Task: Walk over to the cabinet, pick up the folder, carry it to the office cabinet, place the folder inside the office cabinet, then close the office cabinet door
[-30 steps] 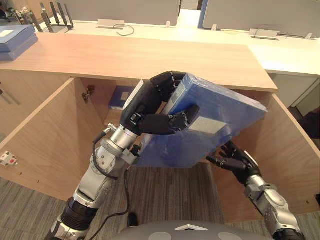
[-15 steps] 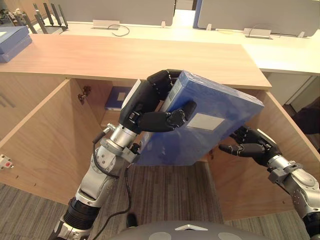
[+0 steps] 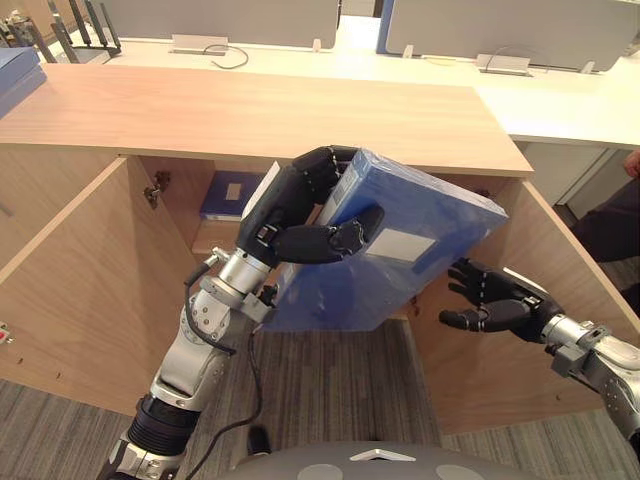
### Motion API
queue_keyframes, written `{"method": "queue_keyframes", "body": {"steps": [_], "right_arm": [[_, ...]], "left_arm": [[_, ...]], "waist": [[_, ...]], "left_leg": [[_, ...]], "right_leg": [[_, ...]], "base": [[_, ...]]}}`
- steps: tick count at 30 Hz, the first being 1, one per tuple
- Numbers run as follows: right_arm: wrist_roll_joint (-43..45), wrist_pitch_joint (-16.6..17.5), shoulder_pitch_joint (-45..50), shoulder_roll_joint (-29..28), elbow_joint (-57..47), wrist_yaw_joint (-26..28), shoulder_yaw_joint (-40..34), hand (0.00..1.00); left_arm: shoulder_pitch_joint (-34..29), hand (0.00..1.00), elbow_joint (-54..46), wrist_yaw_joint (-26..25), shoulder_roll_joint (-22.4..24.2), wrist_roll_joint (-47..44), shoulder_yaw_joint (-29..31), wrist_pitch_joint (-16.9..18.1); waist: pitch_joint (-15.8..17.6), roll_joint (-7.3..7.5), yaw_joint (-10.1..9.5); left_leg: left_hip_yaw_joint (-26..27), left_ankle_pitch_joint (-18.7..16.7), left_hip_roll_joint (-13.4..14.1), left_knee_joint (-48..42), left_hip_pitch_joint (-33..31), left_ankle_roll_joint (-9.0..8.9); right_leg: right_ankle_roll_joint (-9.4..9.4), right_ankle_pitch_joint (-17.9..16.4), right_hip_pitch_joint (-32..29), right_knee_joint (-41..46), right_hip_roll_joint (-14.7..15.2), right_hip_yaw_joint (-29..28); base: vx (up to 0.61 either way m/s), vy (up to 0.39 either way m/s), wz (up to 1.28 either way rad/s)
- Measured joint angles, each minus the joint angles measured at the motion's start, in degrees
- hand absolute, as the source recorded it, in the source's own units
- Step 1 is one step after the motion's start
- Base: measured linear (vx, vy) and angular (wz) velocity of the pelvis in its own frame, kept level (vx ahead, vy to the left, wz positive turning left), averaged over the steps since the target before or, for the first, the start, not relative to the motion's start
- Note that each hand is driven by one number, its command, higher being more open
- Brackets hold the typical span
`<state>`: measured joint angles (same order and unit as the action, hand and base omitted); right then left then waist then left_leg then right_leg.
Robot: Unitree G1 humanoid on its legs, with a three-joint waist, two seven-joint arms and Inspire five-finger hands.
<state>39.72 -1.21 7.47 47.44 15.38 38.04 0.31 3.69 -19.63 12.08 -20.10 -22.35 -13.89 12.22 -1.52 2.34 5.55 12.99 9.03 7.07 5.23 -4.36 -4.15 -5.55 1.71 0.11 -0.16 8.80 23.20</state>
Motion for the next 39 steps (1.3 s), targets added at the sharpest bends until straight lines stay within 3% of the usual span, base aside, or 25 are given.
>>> {"method": "queue_keyframes", "body": {"steps": [10,16,29,39], "right_arm": [[5.6,-2.4,0.5,-0.1,-2.8,1.8,5.4,1.00],[8.1,-3.8,0.2,-3.8,-3.1,1.9,10.0,1.00],[12.6,-4.3,-1.4,-9.4,-4.8,0.3,12.2,1.00],[12.5,-4.3,-1.4,-9.1,-4.9,0.1,12.2,1.00]], "left_arm": [[0.0,0.00,1.7,0.5,2.0,-5.1,2.8,0.1],[0.0,0.00,1.7,0.4,3.6,-9.4,2.8,0.1],[0.0,0.00,1.6,-0.3,4.5,-13.7,1.5,1.2],[0.0,0.00,1.6,0.3,4.4,-13.7,0.7,1.4]], "waist": [[0.0,0.47,-0.61],[-0.6,1.06,-0.68],[-1.3,1.47,-0.76],[-3.1,1.92,-0.75]], "left_leg": [[0.6,0.0,0.4,0.0,0.4,0.00],[0.4,0.0,0.7,0.0,0.0,-0.06],[-0.5,0.2,1.0,0.0,-0.3,-0.36],[-0.4,0.6,1.8,0.0,-0.9,-0.43]], "right_leg": [[-0.10,-0.2,-0.1,-0.2,-0.3,-0.7],[0.18,0.0,0.0,-0.4,-0.7,-0.5],[0.71,-0.8,-0.7,0.6,-0.9,0.1],[0.72,-0.1,-1.0,0.1,-1.8,0.0]], "base": [[-0.01,-0.002,-0.03],[0.00,-0.001,0.01],[-0.02,-0.001,0.03],[0.00,-0.004,-0.01]]}}
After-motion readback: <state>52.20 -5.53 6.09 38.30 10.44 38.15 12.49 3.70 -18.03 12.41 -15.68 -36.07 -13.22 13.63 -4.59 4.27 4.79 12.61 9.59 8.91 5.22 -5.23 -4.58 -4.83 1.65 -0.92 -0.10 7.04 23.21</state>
